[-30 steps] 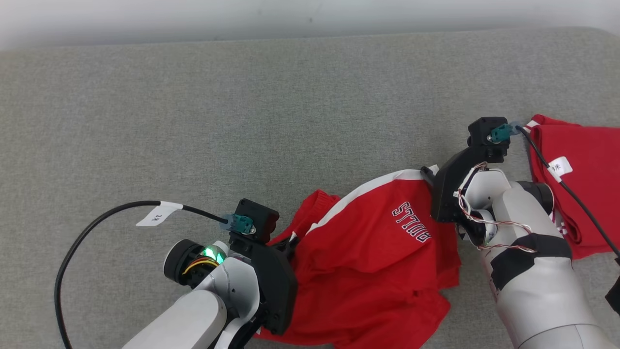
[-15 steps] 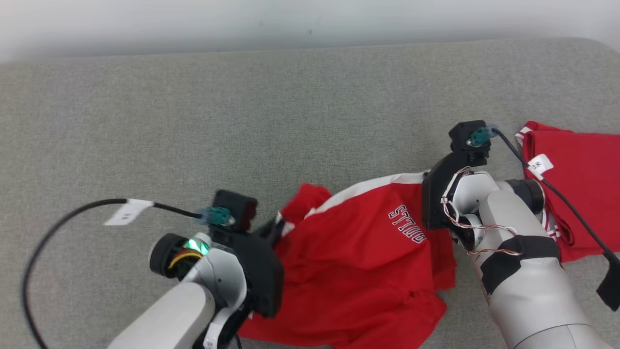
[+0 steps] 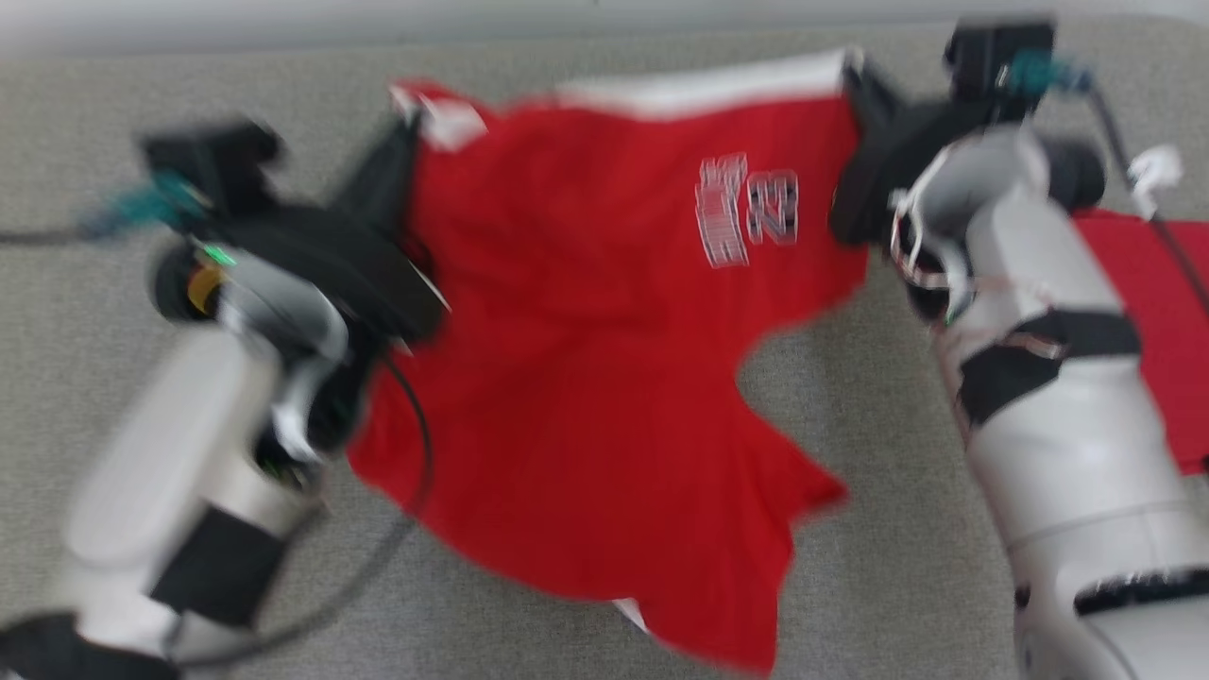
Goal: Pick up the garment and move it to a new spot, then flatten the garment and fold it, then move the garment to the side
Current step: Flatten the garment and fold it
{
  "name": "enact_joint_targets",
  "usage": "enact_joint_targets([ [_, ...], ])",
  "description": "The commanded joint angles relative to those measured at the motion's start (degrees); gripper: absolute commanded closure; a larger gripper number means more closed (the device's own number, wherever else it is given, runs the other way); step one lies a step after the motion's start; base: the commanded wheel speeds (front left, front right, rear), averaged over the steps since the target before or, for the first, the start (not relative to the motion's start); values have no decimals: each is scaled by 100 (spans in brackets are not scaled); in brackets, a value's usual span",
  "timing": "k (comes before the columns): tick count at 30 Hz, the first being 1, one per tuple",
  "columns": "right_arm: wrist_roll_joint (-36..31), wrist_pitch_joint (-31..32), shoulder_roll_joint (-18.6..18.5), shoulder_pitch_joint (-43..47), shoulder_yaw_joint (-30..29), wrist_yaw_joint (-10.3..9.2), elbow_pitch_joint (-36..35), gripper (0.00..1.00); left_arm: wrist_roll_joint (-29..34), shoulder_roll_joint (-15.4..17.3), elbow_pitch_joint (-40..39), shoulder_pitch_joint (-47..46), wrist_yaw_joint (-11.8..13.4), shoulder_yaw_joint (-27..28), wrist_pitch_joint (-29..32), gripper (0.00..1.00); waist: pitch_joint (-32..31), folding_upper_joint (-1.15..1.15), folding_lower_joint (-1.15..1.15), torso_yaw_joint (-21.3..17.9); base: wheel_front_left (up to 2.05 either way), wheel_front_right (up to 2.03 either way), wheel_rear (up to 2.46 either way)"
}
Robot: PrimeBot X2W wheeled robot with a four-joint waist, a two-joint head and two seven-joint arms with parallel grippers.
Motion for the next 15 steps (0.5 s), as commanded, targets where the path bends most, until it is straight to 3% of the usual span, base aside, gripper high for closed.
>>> enact_joint_targets([
  [1,-28,-186,-30,-371,57,-14,-58,100,-167,30,127,-370,-71,262,-90,100,332,0,-1,-97,0,0,0],
  [6,-520,-1164,-235,-1446,69,-14,-116,100,-369,167,535,-1517,-407,978,-590,100,620,0,-1,-231,0,0,0],
  [10,-1087,-2069,-266,-2113,-435,-15,-160,100,-315,212,632,-2177,-721,1297,-1219,100,645,0,-1,-281,0,0,0],
  [15,-1692,-2434,-184,-2392,-1072,-20,-550,100,-450,94,571,-2360,-1129,1627,-1990,100,609,0,-1,-287,0,0,0],
])
